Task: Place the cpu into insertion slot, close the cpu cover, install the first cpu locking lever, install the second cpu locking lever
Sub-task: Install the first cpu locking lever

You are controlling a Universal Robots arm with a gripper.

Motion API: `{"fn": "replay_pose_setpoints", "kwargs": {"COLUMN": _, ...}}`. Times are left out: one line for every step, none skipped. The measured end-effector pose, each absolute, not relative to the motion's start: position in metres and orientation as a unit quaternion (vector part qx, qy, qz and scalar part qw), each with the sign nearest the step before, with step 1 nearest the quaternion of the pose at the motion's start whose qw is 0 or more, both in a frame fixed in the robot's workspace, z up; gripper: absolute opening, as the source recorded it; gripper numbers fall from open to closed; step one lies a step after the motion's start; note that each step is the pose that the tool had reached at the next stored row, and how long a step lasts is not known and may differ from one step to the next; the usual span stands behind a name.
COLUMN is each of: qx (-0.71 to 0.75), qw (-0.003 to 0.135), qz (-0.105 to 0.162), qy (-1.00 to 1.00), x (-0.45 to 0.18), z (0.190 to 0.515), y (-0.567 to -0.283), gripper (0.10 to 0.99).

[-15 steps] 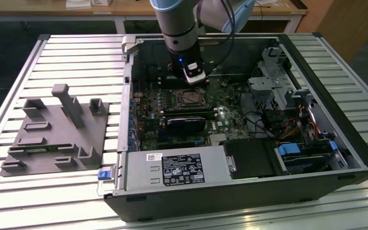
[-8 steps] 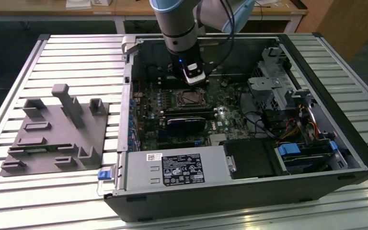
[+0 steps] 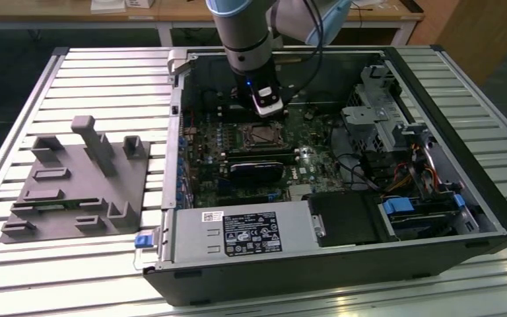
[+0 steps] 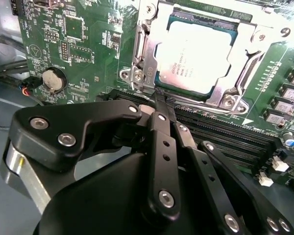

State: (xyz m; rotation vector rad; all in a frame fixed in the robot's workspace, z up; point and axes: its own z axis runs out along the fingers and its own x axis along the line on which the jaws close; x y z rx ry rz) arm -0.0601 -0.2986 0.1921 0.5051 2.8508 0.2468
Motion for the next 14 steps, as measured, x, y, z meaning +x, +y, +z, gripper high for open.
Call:
{"fn": "replay_pose_setpoints", "kwargs": {"qx": 0.173, "qw": 0.118, "qz": 0.085, "qy": 0.974, "x": -0.0601, "z": 0.1928, "y": -0.2985, "gripper": 0.106}}
{"fn": "replay_pose_setpoints", "kwargs": {"qx": 0.173, "qw": 0.118, "qz": 0.085, "qy": 0.974, "x": -0.06, "z": 0.1937, "y": -0.2985, "gripper": 0.106}}
{"fn": "replay_pose_setpoints", "kwargs": {"qx": 0.173, "qw": 0.118, "qz": 0.084, "qy": 0.974, "x": -0.0601, "z": 0.195, "y": -0.2986, "gripper": 0.106}}
{"fn": "replay_pose_setpoints", "kwargs": {"qx": 0.173, "qw": 0.118, "qz": 0.084, "qy": 0.974, "x": -0.0602, "z": 0.1962, "y": -0.2987, "gripper": 0.106}}
{"fn": "replay_pose_setpoints", "kwargs": {"qx": 0.173, "qw": 0.118, "qz": 0.084, "qy": 0.974, "x": -0.0602, "z": 0.1972, "y": -0.2986, "gripper": 0.106}}
{"fn": "replay_pose_setpoints", "kwargs": {"qx": 0.173, "qw": 0.118, "qz": 0.084, "qy": 0.974, "x": -0.0602, "z": 0.1983, "y": -0.2987, "gripper": 0.106}}
{"fn": "replay_pose_setpoints", "kwargs": {"qx": 0.173, "qw": 0.118, "qz": 0.084, "qy": 0.974, "x": -0.0602, "z": 0.199, "y": -0.2987, "gripper": 0.106}}
{"fn": "replay_pose_setpoints", "kwargs": {"qx": 0.173, "qw": 0.118, "qz": 0.084, "qy": 0.974, "x": -0.0602, "z": 0.199, "y": -0.2986, "gripper": 0.106}}
{"fn": "replay_pose_setpoints", "kwargs": {"qx": 0.173, "qw": 0.118, "qz": 0.084, "qy": 0.974, "x": -0.0603, "z": 0.199, "y": -0.2986, "gripper": 0.106}}
{"fn": "replay_pose_setpoints", "kwargs": {"qx": 0.173, "qw": 0.118, "qz": 0.084, "qy": 0.974, "x": -0.0606, "z": 0.1991, "y": -0.2986, "gripper": 0.106}}
{"fn": "replay_pose_setpoints", "kwargs": {"qx": 0.173, "qw": 0.118, "qz": 0.084, "qy": 0.974, "x": -0.0608, "z": 0.1991, "y": -0.2986, "gripper": 0.106}}
{"fn": "replay_pose_setpoints", "kwargs": {"qx": 0.173, "qw": 0.118, "qz": 0.085, "qy": 0.974, "x": -0.061, "z": 0.1991, "y": -0.2985, "gripper": 0.106}}
{"fn": "replay_pose_setpoints", "kwargs": {"qx": 0.173, "qw": 0.118, "qz": 0.085, "qy": 0.974, "x": -0.0611, "z": 0.199, "y": -0.2984, "gripper": 0.106}}
{"fn": "replay_pose_setpoints", "kwargs": {"qx": 0.173, "qw": 0.118, "qz": 0.085, "qy": 0.974, "x": -0.0613, "z": 0.199, "y": -0.2983, "gripper": 0.106}}
